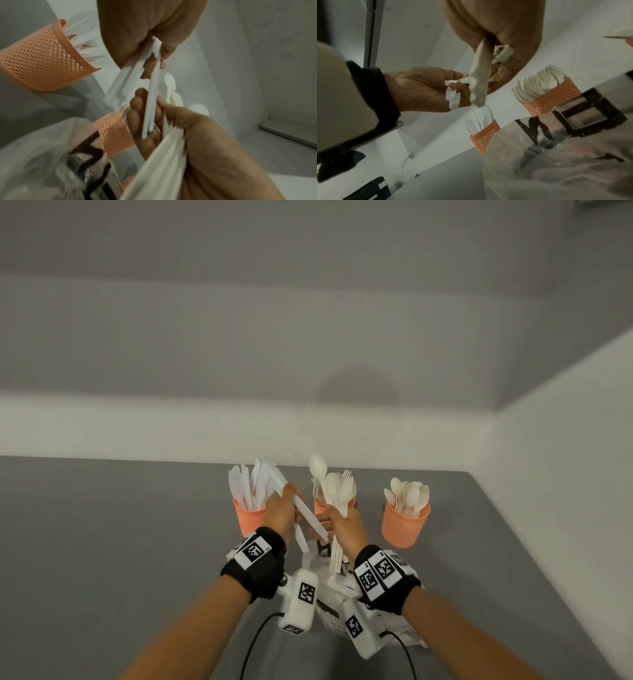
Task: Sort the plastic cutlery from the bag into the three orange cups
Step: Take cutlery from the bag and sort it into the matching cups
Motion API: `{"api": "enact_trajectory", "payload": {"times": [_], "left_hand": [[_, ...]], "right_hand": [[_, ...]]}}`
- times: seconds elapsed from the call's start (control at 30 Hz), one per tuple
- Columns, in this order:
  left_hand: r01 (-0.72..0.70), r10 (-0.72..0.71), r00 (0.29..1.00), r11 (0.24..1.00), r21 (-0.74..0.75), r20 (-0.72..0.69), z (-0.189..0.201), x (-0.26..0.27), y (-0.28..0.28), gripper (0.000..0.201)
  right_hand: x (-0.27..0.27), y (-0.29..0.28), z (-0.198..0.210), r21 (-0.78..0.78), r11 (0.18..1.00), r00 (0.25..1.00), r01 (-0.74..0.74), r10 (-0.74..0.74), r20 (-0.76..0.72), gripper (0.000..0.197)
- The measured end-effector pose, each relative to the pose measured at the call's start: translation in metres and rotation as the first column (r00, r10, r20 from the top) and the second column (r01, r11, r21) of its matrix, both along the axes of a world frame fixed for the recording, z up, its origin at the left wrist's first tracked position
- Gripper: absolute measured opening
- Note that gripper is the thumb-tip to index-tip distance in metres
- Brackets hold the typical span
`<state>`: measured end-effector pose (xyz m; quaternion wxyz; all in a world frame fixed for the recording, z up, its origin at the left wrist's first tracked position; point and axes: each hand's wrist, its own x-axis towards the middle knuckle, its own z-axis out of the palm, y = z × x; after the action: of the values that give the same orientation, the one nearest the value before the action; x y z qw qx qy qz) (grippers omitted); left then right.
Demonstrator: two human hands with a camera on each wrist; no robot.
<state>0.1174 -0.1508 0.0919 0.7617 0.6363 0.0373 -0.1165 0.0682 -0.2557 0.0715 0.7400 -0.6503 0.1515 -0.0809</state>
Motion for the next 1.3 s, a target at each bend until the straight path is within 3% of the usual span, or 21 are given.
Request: {"api": "enact_trajectory", "payload": {"times": [0.1,0.23,0.33,0.5,0.6,0.8,0.97,1.07,1.1,1.23,1.3], "left_hand": [[-0.092,0.092,0.995,0.996,0.016,0.029,0.002,0.011,0.012,0.035],[-0.228,0.204,0.964,0.963,0.140,0.170,-0.005,0.035,0.037,0.035],[-0.305,0.260,0.934,0.937,0.170,0.247,0.000,0.053,0.056,0.038],[-0.407,0.376,0.863,0.913,0.023,0.336,0.032,0.085,0.064,0.046],[-0.434,0.395,0.840,0.901,0.022,0.371,0.036,0.099,0.058,0.047],[-0.372,0.274,0.876,0.907,0.195,0.398,-0.005,0.111,0.050,0.042],[-0.329,0.187,0.869,0.910,0.253,0.458,-0.027,0.105,0.048,0.022],[-0.320,0.087,0.852,0.866,0.383,0.516,-0.033,0.111,0.051,0.009],[-0.311,0.024,0.841,0.839,0.446,0.541,-0.034,0.112,0.053,0.003],[-0.343,-0.228,0.728,0.695,0.632,0.646,-0.039,0.108,0.055,0.026],[-0.380,-0.245,0.663,0.705,0.599,0.708,-0.031,0.099,0.051,0.034]], "right_hand": [[0.003,-0.003,-0.002,0.084,0.995,0.998,-0.054,0.056,-0.020,0.022],[0.007,-0.007,0.003,0.161,0.982,0.993,-0.101,0.111,-0.051,0.018],[0.010,-0.008,0.008,0.148,0.980,0.987,-0.134,0.145,-0.063,0.017],[0.020,-0.004,0.007,0.186,0.974,0.986,-0.127,0.143,-0.080,0.012],[0.025,-0.004,0.003,0.175,0.978,0.991,-0.111,0.121,-0.051,0.014],[0.033,-0.008,-0.001,0.134,0.988,0.997,-0.078,0.079,-0.004,0.022],[0.038,-0.009,-0.005,0.109,0.992,0.998,-0.064,0.065,-0.005,0.021],[0.041,-0.008,-0.006,0.070,0.994,0.997,-0.079,0.080,-0.017,0.023],[0.041,-0.007,-0.006,0.058,0.995,0.996,-0.082,0.083,-0.020,0.023],[0.043,-0.006,-0.009,0.038,0.995,0.996,-0.089,0.089,-0.010,0.020],[0.044,-0.007,-0.011,0.035,0.995,0.996,-0.089,0.089,0.003,0.020]]}}
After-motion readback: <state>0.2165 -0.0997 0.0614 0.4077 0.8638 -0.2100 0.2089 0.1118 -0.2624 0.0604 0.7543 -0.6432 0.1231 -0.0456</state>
